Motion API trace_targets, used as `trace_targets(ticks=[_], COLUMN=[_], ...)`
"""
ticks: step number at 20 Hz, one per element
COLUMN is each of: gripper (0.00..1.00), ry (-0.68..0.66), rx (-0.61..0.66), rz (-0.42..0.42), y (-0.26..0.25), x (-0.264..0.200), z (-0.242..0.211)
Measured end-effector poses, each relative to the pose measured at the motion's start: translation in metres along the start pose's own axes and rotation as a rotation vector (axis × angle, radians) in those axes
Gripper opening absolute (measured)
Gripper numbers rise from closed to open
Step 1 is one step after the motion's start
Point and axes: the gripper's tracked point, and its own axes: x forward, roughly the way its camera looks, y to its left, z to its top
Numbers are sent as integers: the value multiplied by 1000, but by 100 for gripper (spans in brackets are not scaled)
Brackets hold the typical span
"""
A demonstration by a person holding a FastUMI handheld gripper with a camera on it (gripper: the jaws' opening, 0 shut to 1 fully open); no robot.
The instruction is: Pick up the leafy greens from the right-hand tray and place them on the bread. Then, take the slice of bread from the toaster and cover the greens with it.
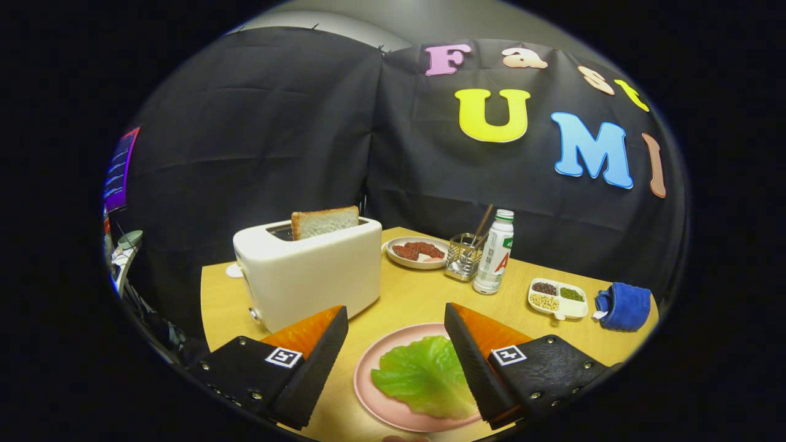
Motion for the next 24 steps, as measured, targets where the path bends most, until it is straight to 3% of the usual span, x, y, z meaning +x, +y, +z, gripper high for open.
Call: trace_targets(ticks=[6,12,24], gripper=[96,96,96], ry=[-130,-194,-273], rx=[35,72,23], rz=[-4,-7,-168], y=[42,86,113], x=[6,36,98], z=[52,73,83])
